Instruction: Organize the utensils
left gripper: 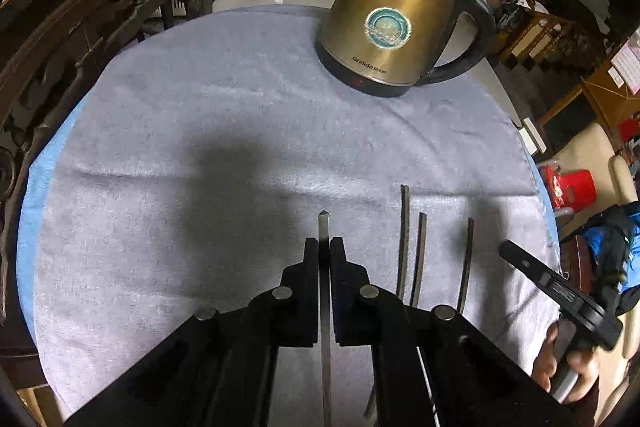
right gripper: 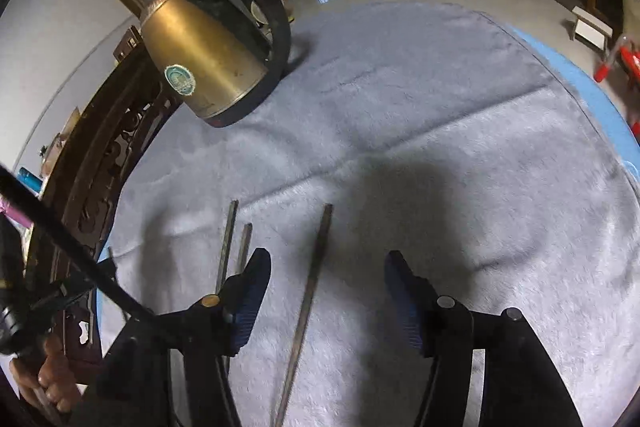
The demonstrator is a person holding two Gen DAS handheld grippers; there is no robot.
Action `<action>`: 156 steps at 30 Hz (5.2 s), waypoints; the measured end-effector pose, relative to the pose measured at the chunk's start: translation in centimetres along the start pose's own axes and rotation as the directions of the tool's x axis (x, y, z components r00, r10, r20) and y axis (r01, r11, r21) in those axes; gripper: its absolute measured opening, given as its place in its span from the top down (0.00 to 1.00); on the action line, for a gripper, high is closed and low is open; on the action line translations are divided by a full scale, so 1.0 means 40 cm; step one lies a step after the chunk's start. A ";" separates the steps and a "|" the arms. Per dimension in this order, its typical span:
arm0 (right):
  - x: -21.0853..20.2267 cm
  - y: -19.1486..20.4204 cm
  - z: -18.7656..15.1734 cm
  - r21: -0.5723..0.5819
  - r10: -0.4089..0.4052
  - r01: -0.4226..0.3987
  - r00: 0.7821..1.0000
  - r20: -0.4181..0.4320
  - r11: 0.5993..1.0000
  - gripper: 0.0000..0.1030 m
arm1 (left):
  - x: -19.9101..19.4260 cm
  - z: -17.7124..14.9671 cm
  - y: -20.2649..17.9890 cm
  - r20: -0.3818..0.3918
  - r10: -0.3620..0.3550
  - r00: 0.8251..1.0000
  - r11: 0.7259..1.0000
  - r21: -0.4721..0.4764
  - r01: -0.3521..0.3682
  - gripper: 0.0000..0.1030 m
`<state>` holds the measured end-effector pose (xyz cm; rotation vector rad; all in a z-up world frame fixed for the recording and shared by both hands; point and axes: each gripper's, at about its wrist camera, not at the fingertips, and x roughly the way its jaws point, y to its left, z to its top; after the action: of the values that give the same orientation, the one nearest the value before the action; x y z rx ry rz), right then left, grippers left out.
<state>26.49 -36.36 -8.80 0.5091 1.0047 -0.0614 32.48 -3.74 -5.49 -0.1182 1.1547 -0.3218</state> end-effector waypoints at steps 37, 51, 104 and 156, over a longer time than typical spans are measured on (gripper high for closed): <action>-0.096 0.003 -0.046 -0.054 -0.062 0.068 0.993 0.101 0.996 0.91 | 0.101 -0.029 0.056 -0.109 0.081 0.991 0.995 -0.049 -0.087 0.95; -0.411 0.068 -0.191 -0.113 0.063 -0.016 0.903 0.425 0.993 0.94 | -0.325 -0.199 -0.019 0.304 0.029 0.952 0.998 0.044 -0.044 0.95; -0.754 0.337 -0.539 -0.427 0.300 -0.015 0.735 0.608 0.904 0.94 | -0.681 -0.495 -0.154 0.514 -0.167 0.841 0.980 0.183 0.083 0.95; -0.663 0.281 -0.541 -0.344 0.277 -0.105 0.818 0.503 0.933 0.94 | -0.582 -0.544 -0.205 0.476 0.041 0.879 0.970 0.191 -0.149 0.94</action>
<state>-1.96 -21.82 7.87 0.2798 0.3803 0.1261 2.62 -2.74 8.26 0.0588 0.6324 -0.3108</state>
